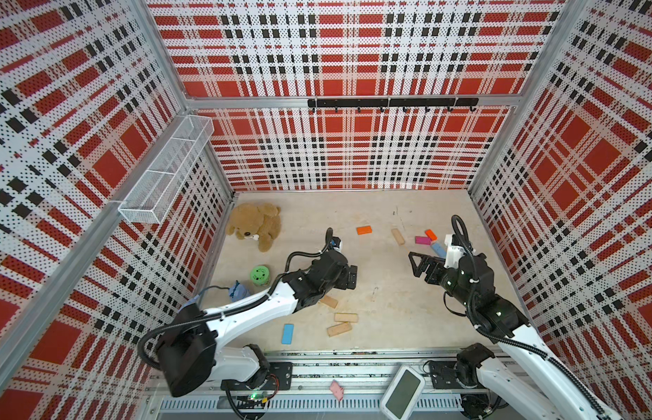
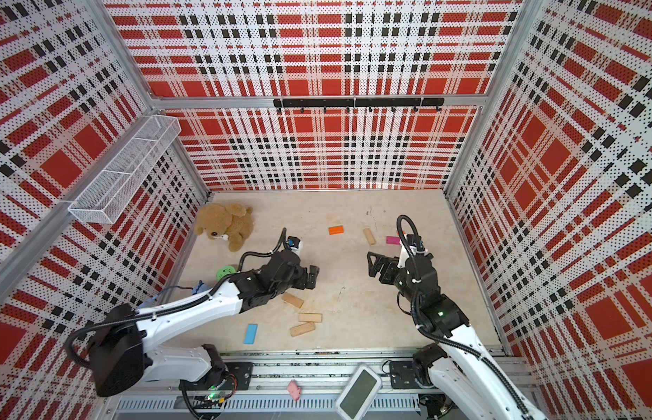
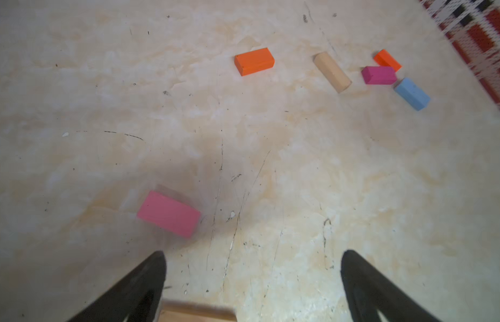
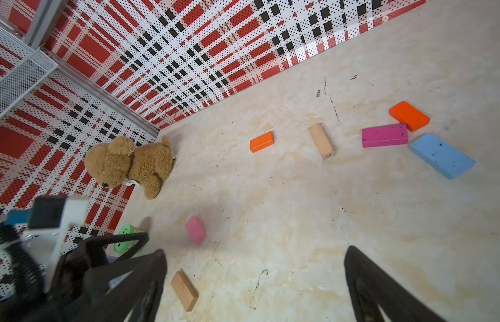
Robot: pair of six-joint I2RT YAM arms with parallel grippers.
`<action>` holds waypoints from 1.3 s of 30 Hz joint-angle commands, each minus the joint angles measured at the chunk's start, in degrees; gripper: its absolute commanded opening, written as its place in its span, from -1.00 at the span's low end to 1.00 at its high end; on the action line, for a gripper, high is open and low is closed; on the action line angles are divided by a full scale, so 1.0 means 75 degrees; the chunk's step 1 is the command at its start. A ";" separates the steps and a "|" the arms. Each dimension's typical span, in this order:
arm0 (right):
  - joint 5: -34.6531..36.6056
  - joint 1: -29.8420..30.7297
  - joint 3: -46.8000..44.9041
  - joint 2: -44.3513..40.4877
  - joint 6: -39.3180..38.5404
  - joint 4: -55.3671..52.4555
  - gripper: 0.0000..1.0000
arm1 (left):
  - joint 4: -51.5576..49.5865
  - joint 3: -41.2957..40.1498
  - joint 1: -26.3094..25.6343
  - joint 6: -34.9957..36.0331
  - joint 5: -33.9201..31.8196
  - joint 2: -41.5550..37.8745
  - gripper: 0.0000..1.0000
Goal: Assemble the letter p with building blocks
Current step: Move the building block to the center of the board.
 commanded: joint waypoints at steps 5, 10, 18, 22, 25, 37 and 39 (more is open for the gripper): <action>0.0059 0.0022 -0.0336 -0.0403 -0.0155 0.0089 1.00 | -0.0807 0.2537 0.0004 -0.0287 -0.0661 0.2697 0.99; -0.0182 0.0034 -0.0387 -0.0387 -0.0131 0.0248 1.00 | -0.1679 0.4718 0.0270 -0.0447 -0.0732 0.4489 0.99; -0.0372 0.0063 -0.0372 -0.0403 -0.0039 0.0299 1.00 | -0.2128 0.6918 0.0780 -0.0483 -0.0541 0.6208 0.99; -0.0405 0.0081 -0.0374 -0.0583 -0.0044 0.0288 1.00 | -0.2467 0.8003 0.0887 -0.0344 -0.0409 0.7076 0.99; -0.0451 0.0081 -0.0373 -0.0645 -0.0043 0.0287 1.00 | -0.2870 0.8963 0.0938 -0.0345 -0.0444 0.7766 0.99; -0.0902 0.0139 -0.0363 -0.0423 0.0047 0.0518 1.00 | -0.3604 1.0766 0.1092 -0.0670 -0.0729 0.9011 0.89; -0.0937 0.0151 -0.0355 -0.0422 0.0057 0.0532 1.00 | -0.3644 1.0969 0.1169 -0.0662 -0.0527 0.9182 0.86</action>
